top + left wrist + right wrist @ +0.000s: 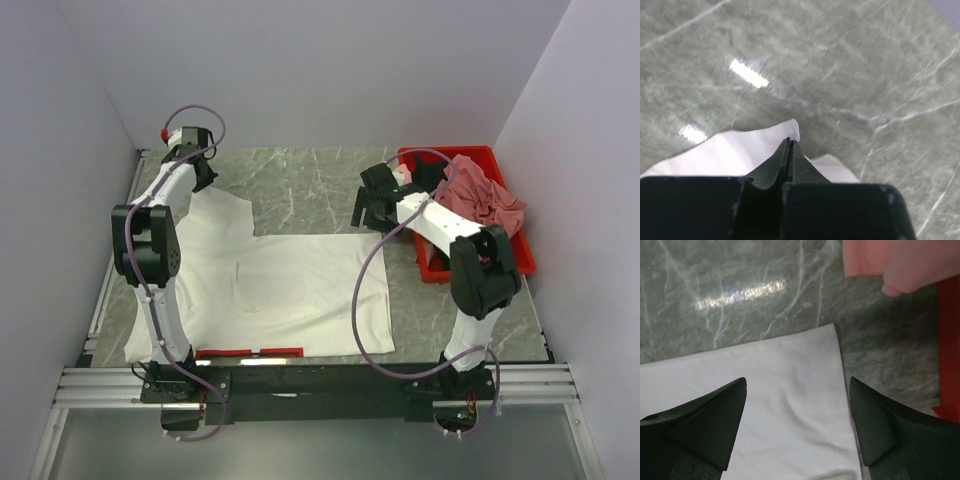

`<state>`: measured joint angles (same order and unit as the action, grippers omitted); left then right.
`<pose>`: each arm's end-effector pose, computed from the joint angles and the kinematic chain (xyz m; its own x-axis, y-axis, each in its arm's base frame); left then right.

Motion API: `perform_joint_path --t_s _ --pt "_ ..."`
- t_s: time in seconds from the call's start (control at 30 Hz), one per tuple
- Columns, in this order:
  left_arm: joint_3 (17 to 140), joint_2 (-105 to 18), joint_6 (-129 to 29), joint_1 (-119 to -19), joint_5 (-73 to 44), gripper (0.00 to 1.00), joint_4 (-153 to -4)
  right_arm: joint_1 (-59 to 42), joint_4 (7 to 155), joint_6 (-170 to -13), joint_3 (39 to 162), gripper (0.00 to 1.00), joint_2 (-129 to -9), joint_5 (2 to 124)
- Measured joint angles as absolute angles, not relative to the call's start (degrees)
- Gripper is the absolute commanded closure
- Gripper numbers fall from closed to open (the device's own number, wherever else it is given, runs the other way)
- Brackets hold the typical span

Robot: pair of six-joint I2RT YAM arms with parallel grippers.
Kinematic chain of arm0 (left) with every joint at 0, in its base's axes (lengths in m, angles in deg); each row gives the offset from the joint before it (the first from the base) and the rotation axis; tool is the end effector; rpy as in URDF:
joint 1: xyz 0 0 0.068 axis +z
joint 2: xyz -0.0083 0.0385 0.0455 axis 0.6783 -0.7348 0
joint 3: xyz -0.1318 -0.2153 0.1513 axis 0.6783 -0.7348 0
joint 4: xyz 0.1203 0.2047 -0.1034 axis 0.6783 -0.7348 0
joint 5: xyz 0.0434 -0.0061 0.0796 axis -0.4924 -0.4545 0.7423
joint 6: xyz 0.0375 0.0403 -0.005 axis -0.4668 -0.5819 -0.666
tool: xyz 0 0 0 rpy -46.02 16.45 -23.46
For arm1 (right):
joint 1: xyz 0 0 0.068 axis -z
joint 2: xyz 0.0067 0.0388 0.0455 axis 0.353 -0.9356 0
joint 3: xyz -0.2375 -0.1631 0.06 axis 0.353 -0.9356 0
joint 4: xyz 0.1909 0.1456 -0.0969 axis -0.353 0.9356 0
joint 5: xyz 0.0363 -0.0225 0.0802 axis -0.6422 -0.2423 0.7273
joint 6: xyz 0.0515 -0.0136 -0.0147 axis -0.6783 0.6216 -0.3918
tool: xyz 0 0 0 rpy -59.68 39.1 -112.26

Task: Fold and stack the t-shirts
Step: Fold the tshirt

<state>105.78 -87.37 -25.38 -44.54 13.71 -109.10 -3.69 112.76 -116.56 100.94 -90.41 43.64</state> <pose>0.4807 -0.0024 0.2547 -0.4848 -0.5447 -0.6843 -0.6051 0.7738 -0.1874 0.3520 0.1513 0.2447 -0.8255 0.1971 -0.5288 0.1514 0.9800 0.1290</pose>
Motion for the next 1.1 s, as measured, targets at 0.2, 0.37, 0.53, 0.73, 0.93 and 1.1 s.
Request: perform_joint_path --t_s 0.2,0.37,0.53,0.73,0.93,1.1 --pt "99.52 -84.14 -25.38 -44.89 13.69 1.00 -108.02 -2.79 113.94 -118.85 106.55 0.17 -98.19 40.47" --pt "95.35 -81.15 -25.34 -45.65 14.10 1.00 -107.67 -2.24 114.91 -119.71 110.25 0.26 -103.35 38.00" --pt "89.62 -76.53 -25.14 -45.83 14.02 1.00 -106.39 -1.94 115.30 -120.19 110.84 0.31 -105.95 36.58" --pt "85.32 -72.38 -24.86 -45.83 14.00 1.00 -104.86 -1.94 115.21 -120.91 110.42 0.36 -106.36 36.19" --pt "81.89 -69.67 -24.42 -45.83 14.00 1.00 -103.89 -1.96 112.98 -121.89 108.10 0.46 -105.38 36.58" --pt "78.63 -67.22 -23.63 -45.83 13.84 1.00 -103.54 -2.35 111.76 -122.61 105.63 0.58 -103.92 36.62"
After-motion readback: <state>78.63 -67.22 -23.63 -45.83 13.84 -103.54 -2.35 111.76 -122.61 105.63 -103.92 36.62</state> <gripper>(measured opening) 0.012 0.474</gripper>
